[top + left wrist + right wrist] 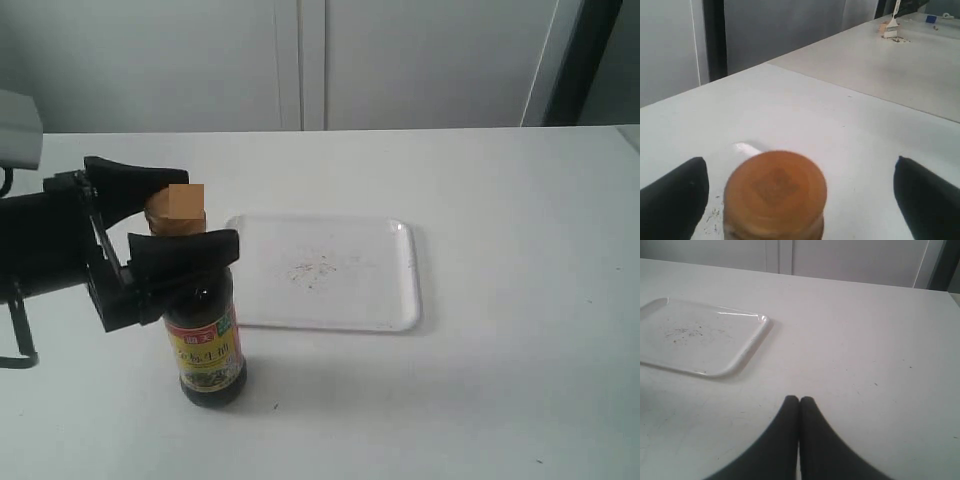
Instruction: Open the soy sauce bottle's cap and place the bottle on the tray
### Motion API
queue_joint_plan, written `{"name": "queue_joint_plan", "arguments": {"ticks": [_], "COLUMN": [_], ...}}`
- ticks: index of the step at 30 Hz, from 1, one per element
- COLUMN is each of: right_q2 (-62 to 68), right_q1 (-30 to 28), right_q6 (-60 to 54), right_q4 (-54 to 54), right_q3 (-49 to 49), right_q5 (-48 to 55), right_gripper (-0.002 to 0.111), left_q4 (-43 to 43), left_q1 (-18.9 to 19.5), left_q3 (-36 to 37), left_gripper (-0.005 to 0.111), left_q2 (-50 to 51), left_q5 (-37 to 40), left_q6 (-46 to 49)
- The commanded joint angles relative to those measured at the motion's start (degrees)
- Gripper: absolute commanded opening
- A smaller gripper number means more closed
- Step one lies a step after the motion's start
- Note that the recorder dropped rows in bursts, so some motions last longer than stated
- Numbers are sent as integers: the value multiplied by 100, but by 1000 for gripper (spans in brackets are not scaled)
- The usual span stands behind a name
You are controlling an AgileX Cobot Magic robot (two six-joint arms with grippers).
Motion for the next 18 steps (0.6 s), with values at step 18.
{"name": "queue_joint_plan", "arguments": {"ticks": [18], "right_q2": [-37], "right_q1": [0], "right_q6": [20], "right_q4": [6], "right_q3": [32], "right_q5": [-18], "right_gripper": [0], "left_q4": [-328], "left_q1": [-11], "left_q3": [359], "left_gripper": [105], "left_q2": [1304], "left_q5": [-515], "left_q6": [1104]}}
